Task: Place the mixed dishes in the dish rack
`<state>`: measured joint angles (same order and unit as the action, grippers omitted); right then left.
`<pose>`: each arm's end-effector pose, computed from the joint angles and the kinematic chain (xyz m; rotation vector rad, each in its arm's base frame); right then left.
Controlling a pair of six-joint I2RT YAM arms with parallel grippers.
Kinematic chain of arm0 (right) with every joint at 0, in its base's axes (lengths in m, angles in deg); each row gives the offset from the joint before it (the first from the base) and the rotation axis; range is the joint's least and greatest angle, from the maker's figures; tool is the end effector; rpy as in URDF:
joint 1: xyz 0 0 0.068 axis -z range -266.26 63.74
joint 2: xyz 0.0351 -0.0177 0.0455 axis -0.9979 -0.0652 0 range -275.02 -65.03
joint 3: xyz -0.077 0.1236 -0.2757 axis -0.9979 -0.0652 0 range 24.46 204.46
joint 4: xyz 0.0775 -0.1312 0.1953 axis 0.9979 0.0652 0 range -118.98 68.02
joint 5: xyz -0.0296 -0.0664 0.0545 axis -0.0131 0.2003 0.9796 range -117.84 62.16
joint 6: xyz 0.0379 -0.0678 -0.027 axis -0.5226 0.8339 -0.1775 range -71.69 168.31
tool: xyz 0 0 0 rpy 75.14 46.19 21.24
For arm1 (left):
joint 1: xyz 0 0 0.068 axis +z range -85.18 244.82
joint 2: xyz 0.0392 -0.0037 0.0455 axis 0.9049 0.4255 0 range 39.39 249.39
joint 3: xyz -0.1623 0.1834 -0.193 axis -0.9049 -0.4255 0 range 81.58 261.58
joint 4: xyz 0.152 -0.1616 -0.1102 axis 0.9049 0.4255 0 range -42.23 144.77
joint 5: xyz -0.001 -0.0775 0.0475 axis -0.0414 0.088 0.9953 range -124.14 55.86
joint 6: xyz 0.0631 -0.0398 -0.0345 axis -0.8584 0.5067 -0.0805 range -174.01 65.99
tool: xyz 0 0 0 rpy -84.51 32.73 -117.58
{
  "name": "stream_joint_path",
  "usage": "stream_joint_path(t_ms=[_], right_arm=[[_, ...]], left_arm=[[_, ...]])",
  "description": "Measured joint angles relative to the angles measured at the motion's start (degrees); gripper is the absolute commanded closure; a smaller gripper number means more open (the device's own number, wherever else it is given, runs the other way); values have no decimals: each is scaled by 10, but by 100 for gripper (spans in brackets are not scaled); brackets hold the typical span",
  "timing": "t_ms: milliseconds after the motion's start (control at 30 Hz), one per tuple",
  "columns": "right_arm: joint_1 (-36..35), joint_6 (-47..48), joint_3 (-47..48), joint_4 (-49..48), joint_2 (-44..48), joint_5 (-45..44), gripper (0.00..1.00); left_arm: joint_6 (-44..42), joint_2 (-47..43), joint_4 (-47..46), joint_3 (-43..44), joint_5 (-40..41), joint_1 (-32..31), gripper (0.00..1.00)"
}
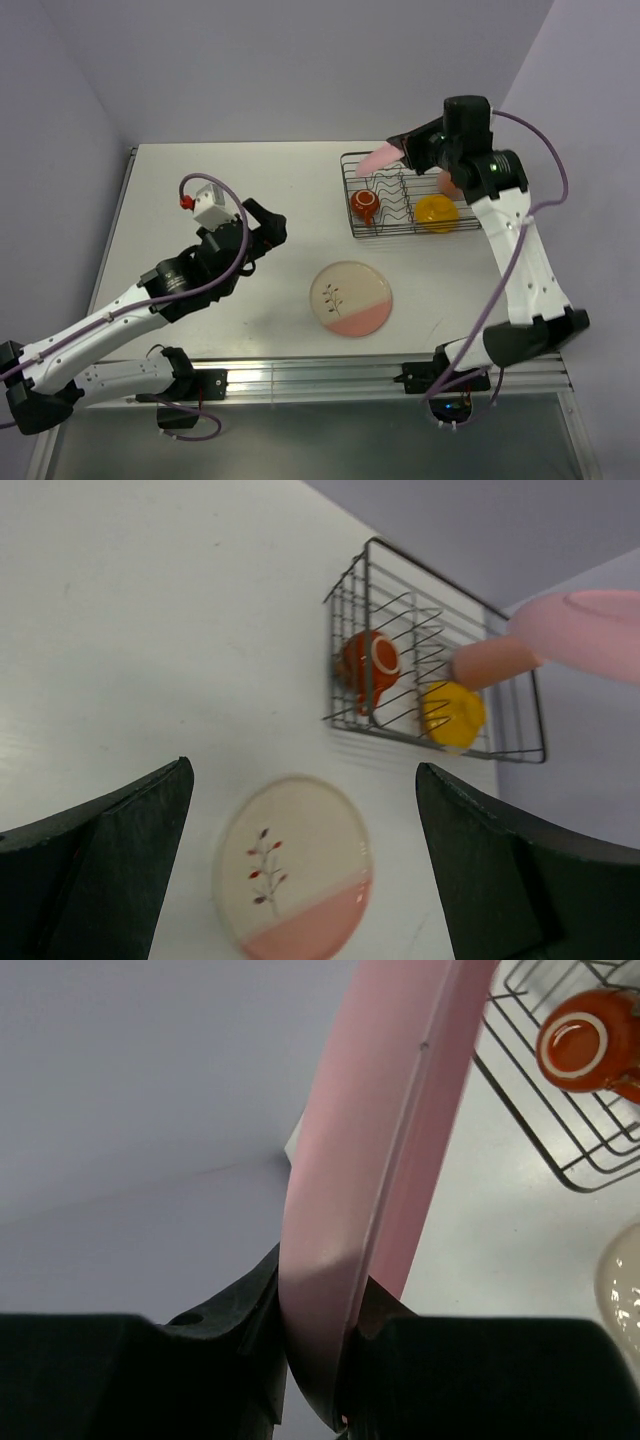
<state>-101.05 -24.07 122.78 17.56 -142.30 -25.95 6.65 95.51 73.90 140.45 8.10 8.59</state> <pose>0.2678 0.0731 0.4861 1.0217 1.9060 0.9667 0.1479 -0.1347 0.3866 -0.5452 1.8456 -0.6675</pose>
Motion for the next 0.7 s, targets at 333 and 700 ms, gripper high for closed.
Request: stream_joint_path(t_ms=[333,700], right_arm=[[35,-76,279,154,-193,69,100],[36,-180,259,173,-218,73,100]], left_arm=[[-29,27,128,39,-41,0,1],[-64,0,147,27,-63,0,1]])
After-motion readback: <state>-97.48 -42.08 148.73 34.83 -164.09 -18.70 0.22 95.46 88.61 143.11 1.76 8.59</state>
